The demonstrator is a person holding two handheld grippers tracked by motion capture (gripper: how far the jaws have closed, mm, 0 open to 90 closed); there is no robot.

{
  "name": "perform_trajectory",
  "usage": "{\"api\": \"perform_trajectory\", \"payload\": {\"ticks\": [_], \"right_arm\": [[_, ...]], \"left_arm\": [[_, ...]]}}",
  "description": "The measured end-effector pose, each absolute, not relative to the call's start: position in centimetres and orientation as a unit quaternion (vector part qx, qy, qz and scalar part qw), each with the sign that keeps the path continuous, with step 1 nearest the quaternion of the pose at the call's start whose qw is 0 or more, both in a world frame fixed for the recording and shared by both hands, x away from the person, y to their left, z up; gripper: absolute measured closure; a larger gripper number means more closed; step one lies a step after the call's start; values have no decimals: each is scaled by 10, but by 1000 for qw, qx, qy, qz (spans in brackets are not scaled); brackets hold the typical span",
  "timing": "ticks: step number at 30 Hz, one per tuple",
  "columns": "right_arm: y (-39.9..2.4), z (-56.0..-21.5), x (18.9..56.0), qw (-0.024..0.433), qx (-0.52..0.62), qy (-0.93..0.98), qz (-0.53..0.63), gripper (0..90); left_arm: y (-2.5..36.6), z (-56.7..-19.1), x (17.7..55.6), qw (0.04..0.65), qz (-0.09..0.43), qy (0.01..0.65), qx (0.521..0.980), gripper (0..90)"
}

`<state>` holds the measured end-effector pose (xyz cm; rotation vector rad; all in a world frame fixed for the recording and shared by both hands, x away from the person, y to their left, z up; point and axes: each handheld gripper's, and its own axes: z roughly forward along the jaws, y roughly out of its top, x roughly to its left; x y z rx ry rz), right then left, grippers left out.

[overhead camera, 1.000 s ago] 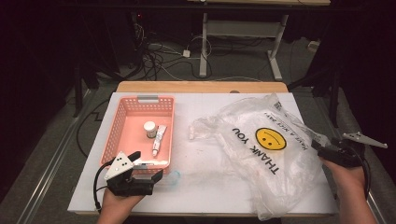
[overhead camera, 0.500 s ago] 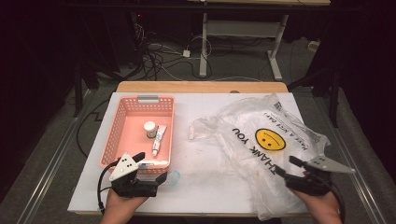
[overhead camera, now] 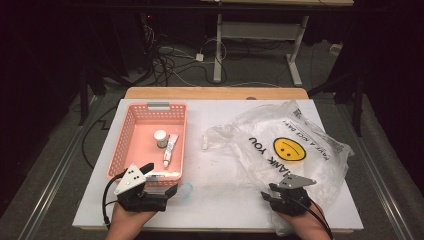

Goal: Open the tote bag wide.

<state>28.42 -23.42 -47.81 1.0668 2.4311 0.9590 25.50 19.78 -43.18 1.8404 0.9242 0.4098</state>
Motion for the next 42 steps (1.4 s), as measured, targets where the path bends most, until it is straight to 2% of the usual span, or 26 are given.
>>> {"api": "perform_trajectory", "payload": {"ticks": [1,5,7,17,21,26,30,31,32,34,35,36,37,42], "right_arm": [[-234,-478,284,159,373,850,335,632],[-233,-479,288,167,377,847,336,843],[-231,-479,289,170,373,847,337,878],[-223,-471,310,188,389,823,368,900],[-218,-473,322,182,392,821,374,900],[-216,-473,314,166,383,824,384,900],[-214,-475,304,160,376,829,383,845],[-213,-475,302,155,374,829,385,784],[-213,-475,302,155,374,829,385,784],[-214,-472,301,156,376,827,389,715],[-214,-467,302,159,375,821,400,627],[-214,-467,302,159,375,821,400,627],[-213,-460,306,162,370,818,410,583],[-206,-449,329,163,348,827,411,558]], "left_arm": [[197,-432,255,497,170,381,760,0],[196,-434,257,494,167,383,762,0],[195,-434,257,494,166,383,763,0],[193,-435,257,491,166,381,765,0],[193,-435,256,492,165,381,765,0],[194,-435,256,493,164,380,765,0],[194,-435,255,493,165,379,766,0],[194,-435,255,493,165,379,766,0],[195,-434,255,494,165,379,765,0],[195,-434,254,496,166,381,763,0],[195,-434,254,496,166,381,762,0],[195,-434,254,496,166,381,762,0],[195,-434,255,495,166,381,763,0],[194,-436,257,495,162,380,764,0]]}}
